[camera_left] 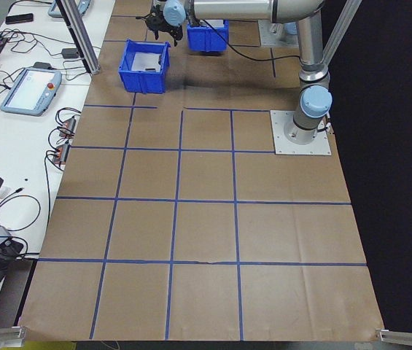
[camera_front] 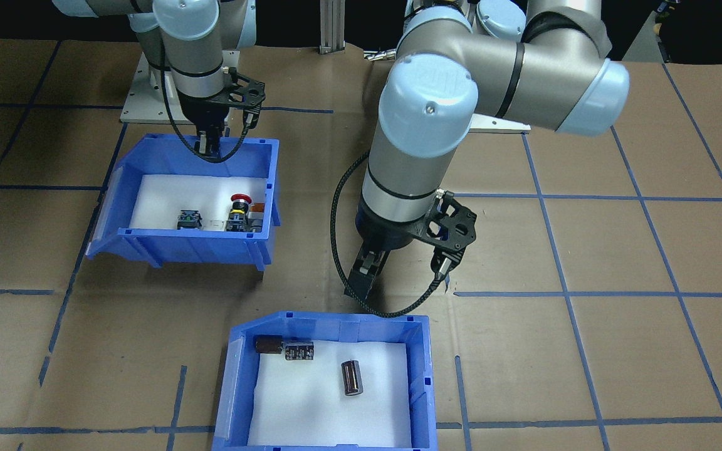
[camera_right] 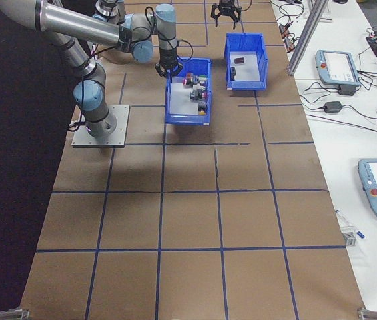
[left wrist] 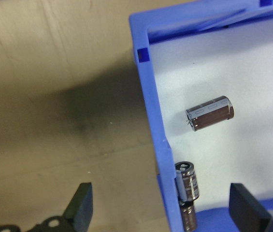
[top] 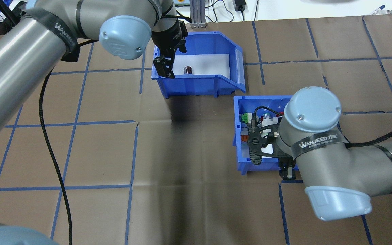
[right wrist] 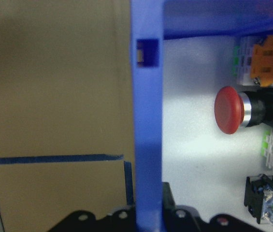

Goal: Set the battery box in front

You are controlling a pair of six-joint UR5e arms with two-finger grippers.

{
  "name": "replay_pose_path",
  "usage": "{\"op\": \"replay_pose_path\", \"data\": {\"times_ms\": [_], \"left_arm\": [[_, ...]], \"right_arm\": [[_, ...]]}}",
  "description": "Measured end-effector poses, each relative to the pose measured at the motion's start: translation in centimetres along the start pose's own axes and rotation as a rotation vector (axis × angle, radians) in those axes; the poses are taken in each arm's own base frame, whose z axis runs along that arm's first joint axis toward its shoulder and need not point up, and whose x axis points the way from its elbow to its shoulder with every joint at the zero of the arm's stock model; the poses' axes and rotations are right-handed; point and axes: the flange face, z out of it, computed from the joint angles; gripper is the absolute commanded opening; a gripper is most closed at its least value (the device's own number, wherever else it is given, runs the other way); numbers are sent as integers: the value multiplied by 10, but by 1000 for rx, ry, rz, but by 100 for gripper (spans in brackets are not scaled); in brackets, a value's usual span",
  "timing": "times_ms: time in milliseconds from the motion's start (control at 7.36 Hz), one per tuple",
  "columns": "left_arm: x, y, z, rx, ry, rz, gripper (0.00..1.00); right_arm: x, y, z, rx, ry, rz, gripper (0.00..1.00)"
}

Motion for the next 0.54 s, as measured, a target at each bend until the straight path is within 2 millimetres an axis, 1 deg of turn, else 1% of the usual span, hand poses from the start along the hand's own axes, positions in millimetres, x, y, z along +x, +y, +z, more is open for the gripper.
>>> {"op": "replay_pose_path", "data": {"times_ms": [136,272,408,544], "left_arm": [[-20,4,-28,15,-21,125,99],[-42,8,-52,24,-49,253,99],[-71,11,-71,21,-76,404,99],[-102,9,-83,13,-94,536,99]], "right_arm": [[-10,-25,0,7,18,7,6],[-15,-49,5,16,35,16,6],[-16,-73,10,20,42,23,6],[-15,-93,12,20,45,26,6]]}}
